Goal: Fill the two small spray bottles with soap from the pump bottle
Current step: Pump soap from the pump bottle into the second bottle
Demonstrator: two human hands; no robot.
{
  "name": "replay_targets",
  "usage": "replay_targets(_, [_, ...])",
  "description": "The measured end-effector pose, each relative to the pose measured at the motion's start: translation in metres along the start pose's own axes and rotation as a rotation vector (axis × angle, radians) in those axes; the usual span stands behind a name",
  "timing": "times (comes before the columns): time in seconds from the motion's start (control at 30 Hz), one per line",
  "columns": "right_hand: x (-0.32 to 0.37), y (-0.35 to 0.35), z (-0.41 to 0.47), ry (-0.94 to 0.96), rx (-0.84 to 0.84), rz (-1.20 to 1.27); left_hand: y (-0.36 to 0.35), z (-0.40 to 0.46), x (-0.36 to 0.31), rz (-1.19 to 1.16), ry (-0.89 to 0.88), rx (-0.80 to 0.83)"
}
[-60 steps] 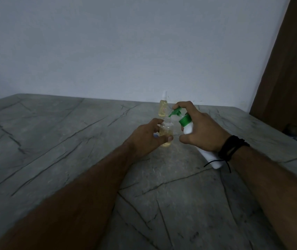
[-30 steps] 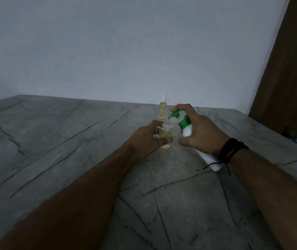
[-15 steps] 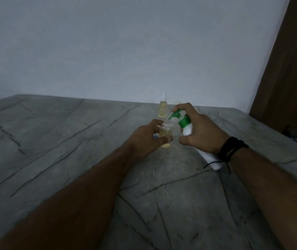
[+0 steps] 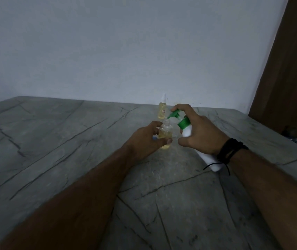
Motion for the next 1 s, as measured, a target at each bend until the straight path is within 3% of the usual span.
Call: replay_targets(1.0, [0.0007,0.0001,-0.001,0.007,-0.02,0.009,-0.0045,0.0042,0.0079,0.0,-0.022,-0.028])
Point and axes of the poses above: each hand's wrist, its own z-axis towards the middle knuckle, its own y-axis out of the back of the hand, x = y × z, the point moved 1 cm from there along z, towards the middle knuckle, and after that the axes turned 13 degrees about z, right-handed, at the moved point
